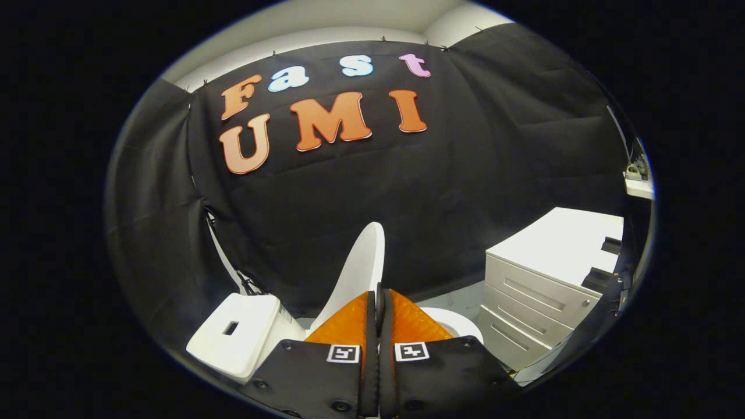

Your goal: Open the toilet lid.

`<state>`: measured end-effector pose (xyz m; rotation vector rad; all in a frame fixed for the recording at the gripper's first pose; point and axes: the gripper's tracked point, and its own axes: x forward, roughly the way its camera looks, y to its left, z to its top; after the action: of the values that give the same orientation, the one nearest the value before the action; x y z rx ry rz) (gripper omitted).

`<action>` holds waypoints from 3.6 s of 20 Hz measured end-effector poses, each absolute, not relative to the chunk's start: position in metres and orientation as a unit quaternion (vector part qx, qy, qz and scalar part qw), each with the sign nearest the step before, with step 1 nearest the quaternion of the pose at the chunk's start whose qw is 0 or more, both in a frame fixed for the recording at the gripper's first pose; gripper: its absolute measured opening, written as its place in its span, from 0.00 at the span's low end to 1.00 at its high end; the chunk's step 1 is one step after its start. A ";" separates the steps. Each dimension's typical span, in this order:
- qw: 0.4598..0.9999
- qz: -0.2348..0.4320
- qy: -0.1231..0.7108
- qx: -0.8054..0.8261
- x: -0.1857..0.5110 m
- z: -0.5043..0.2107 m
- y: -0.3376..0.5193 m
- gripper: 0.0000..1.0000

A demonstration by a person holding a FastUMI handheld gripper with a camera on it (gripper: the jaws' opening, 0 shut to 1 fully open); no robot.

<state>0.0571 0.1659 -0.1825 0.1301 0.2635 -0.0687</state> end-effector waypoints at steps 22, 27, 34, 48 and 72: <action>0.990 0.093 0.105 -0.014 0.042 -0.139 0.388 0.09; 0.988 0.111 0.104 -0.036 0.036 -0.145 0.427 0.08; 0.980 0.144 0.108 -0.081 0.026 -0.162 0.484 0.08; 0.977 0.193 0.057 -0.065 0.020 -0.097 0.495 0.71; 0.993 0.101 0.043 -0.031 0.037 -0.033 0.331 0.98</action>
<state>0.0367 0.3312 -0.0334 -0.0615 0.0865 0.2029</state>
